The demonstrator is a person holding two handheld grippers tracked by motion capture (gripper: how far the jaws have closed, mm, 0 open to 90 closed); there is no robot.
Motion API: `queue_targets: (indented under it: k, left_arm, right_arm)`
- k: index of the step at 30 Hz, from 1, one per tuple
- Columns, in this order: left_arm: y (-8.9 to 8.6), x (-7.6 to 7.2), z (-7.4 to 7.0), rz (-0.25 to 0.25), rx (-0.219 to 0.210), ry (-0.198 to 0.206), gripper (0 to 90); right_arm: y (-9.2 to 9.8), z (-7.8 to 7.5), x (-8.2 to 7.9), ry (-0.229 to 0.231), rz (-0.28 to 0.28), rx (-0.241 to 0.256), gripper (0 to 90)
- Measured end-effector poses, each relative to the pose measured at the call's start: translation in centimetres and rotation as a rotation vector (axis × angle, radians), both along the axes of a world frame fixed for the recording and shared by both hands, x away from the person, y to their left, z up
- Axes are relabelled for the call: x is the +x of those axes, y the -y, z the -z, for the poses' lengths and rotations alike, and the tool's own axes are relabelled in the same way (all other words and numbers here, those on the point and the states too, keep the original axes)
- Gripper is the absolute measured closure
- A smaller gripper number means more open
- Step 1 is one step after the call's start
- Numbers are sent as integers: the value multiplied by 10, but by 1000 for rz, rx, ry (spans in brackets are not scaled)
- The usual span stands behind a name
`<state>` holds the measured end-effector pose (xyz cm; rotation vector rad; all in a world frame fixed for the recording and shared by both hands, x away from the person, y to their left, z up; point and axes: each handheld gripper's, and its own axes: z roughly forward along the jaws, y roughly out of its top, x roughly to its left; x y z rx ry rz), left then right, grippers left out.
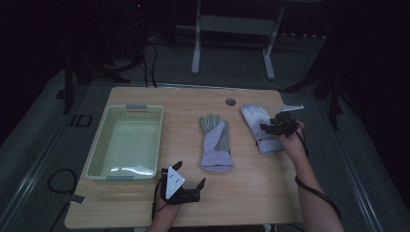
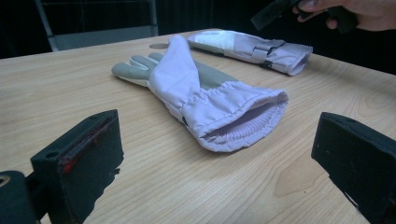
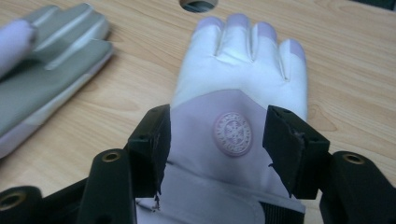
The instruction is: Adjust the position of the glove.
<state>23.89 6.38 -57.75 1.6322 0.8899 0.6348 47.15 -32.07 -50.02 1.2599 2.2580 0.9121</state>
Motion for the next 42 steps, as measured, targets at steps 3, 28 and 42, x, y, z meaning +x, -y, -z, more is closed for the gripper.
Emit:
queue_targets:
  k: [3,28,42]
  left_arm:
    - [0,0,0,0,0,0,23]
    - [0,0,0,-2,0,0,23]
    - [0,0,0,-2,-2,-1,23]
  right_arm:
    - [0,6,6,-5,-4,3,421]
    - [3,34,21,-142,79,37,713]
    - [9,-9,-5,-130,151,127,793]
